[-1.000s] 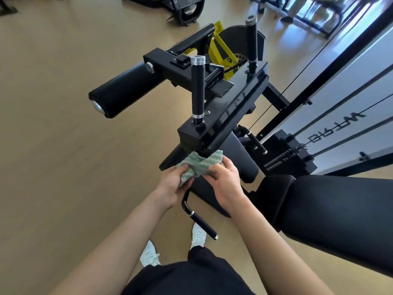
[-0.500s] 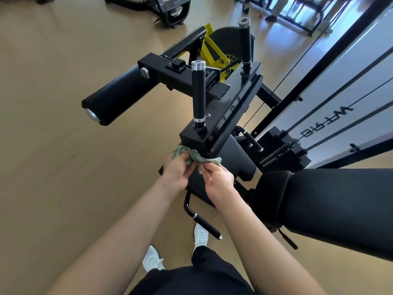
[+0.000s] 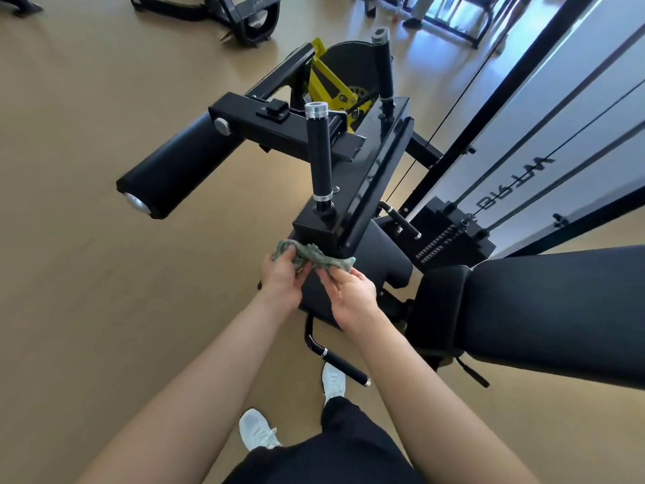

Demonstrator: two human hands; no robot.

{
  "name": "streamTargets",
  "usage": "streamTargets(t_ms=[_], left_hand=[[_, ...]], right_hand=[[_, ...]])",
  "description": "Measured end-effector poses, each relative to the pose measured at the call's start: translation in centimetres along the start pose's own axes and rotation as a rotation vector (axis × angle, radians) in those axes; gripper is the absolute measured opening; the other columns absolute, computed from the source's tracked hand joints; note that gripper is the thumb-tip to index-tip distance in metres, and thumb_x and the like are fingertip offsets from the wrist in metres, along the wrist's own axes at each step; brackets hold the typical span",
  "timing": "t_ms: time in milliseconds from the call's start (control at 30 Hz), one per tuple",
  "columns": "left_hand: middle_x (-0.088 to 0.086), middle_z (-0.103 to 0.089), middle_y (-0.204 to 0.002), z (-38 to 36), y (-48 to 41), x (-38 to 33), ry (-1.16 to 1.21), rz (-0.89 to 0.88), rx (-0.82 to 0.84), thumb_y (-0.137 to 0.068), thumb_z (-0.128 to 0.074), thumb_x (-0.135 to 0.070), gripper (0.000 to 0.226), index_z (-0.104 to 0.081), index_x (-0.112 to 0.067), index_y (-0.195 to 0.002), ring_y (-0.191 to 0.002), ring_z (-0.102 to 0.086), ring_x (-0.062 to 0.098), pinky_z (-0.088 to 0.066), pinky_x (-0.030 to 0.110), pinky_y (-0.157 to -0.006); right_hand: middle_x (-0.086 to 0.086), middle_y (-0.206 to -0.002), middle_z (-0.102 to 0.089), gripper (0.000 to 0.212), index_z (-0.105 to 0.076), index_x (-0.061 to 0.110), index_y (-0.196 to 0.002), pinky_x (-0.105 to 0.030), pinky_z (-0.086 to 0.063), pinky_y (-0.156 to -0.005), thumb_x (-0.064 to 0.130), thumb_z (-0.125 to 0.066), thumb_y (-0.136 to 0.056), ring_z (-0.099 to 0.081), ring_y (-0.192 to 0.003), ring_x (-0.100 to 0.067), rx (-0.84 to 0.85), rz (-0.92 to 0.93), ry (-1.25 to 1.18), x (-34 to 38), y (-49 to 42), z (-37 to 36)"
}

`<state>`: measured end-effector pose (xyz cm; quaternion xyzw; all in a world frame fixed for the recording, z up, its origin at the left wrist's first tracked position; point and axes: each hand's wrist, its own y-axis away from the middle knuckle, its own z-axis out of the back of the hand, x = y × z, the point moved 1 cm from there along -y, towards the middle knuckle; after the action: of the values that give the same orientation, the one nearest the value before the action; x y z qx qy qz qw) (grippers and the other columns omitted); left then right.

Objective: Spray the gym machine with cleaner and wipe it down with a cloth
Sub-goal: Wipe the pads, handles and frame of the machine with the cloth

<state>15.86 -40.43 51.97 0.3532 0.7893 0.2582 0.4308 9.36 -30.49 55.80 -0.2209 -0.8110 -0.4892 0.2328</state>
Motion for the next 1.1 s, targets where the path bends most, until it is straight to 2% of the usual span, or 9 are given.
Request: streamTargets(t_ms=[133, 233, 333, 433, 567, 800, 900, 1000, 1100], left_hand=[[0.020, -0.065, -0.121, -0.1, -0.5, -1.4, -0.049, -0.030, -0.024, -0.102, -0.061, -0.007, 0.022, -0.054, -0.005, -0.123, -0.090, -0.069, 0.022, -0.060, 0.030, -0.064], [0.017, -0.066, -0.119, -0.7, 0.4, -0.5, -0.087, -0.001, 0.001, -0.103, -0.059, -0.007, 0.010, -0.057, -0.006, -0.112, -0.091, -0.069, 0.021, -0.060, 0.029, -0.064], [0.018, -0.069, -0.116, -0.8, 1.9, 0.3, -0.088, 0.072, 0.110, -0.102, -0.061, -0.006, 0.006, -0.061, -0.007, -0.108, -0.095, -0.071, 0.022, -0.061, 0.027, -0.063], [0.015, -0.073, -0.111, 0.1, 3.5, 0.0, -0.187, 0.093, 0.251, -0.098, -0.068, -0.011, 0.013, -0.065, -0.005, -0.110, -0.094, -0.073, 0.022, -0.061, 0.028, -0.068], [0.005, -0.076, -0.097, 3.2, 4.4, -2.2, -0.271, 0.001, 0.236, -0.100, -0.067, -0.022, 0.012, -0.072, -0.011, -0.103, -0.087, -0.073, 0.016, -0.059, 0.029, -0.069], [-0.002, -0.078, -0.084, 9.7, 4.1, -8.8, -0.409, -0.247, 0.175, -0.103, -0.060, -0.012, 0.016, -0.074, -0.011, -0.095, -0.077, -0.073, 0.010, -0.060, 0.023, -0.071], [0.000, -0.078, -0.084, 12.0, 3.1, -12.5, -0.556, -0.405, 0.162, -0.100, -0.063, -0.004, 0.016, -0.077, -0.008, -0.093, -0.076, -0.073, 0.011, -0.058, 0.023, -0.071], [0.000, -0.074, -0.078, 13.4, 1.8, -16.7, -0.701, -0.532, 0.082, -0.097, -0.067, -0.003, 0.013, -0.076, -0.006, -0.089, -0.070, -0.068, 0.009, -0.055, 0.021, -0.066], [-0.002, -0.074, -0.080, 14.2, -0.1, -20.9, -0.815, -0.567, 0.024, -0.089, -0.077, -0.009, 0.003, -0.075, -0.010, -0.087, -0.071, -0.066, 0.010, -0.056, 0.025, -0.067]], right_hand=[[-0.023, -0.103, -0.070, 0.013, -0.068, -0.009, -0.104, -0.036, -0.055, -0.102, -0.013, -0.063, -0.093, -0.066, -0.118, -0.038, -0.040, -0.072, -0.023, -0.8, -0.3, -1.3], [-0.025, -0.110, -0.070, 0.033, -0.063, -0.010, -0.125, -0.031, -0.063, -0.082, -0.013, -0.064, -0.092, -0.070, -0.102, -0.034, -0.114, -0.022, -0.078, -0.4, -0.5, -0.3], [-0.027, -0.122, -0.067, 0.035, -0.057, -0.009, -0.130, -0.034, -0.063, -0.086, -0.008, -0.062, -0.096, -0.071, -0.100, -0.031, -0.159, 0.065, -0.168, 0.3, -0.3, 1.0], [-0.020, -0.109, -0.070, 0.018, -0.060, -0.001, -0.116, -0.032, -0.065, -0.078, 0.005, -0.063, -0.100, -0.072, -0.096, -0.028, -0.137, 0.121, -0.148, 0.6, 0.6, 2.3], [-0.009, -0.099, -0.075, 0.015, -0.064, 0.008, -0.110, -0.035, -0.061, -0.081, 0.021, -0.058, -0.105, -0.074, -0.089, -0.025, -0.021, 0.132, 0.171, -1.2, 2.6, 2.6], [0.003, -0.125, -0.064, 0.039, -0.063, 0.025, -0.129, -0.044, -0.059, -0.093, 0.031, -0.072, -0.091, -0.068, -0.103, -0.019, 0.078, 0.279, 1.031, -6.9, 1.8, -1.7], [0.007, -0.116, -0.058, 0.030, -0.065, 0.024, -0.121, -0.024, -0.054, -0.083, 0.022, -0.074, -0.092, -0.062, -0.085, -0.005, 0.169, 0.491, 1.163, -8.2, 1.5, -6.7], [0.003, -0.104, -0.057, 0.015, -0.068, 0.016, -0.102, -0.027, -0.053, -0.075, 0.014, -0.075, -0.089, -0.057, -0.074, -0.001, 0.186, 0.707, 1.179, -9.2, 0.2, -11.8], [0.004, -0.100, -0.060, 0.010, -0.068, 0.017, -0.096, -0.027, -0.052, -0.076, 0.014, -0.075, -0.089, -0.058, -0.081, -0.004, 0.312, 0.679, 1.197, -10.6, -2.2, -17.2]])
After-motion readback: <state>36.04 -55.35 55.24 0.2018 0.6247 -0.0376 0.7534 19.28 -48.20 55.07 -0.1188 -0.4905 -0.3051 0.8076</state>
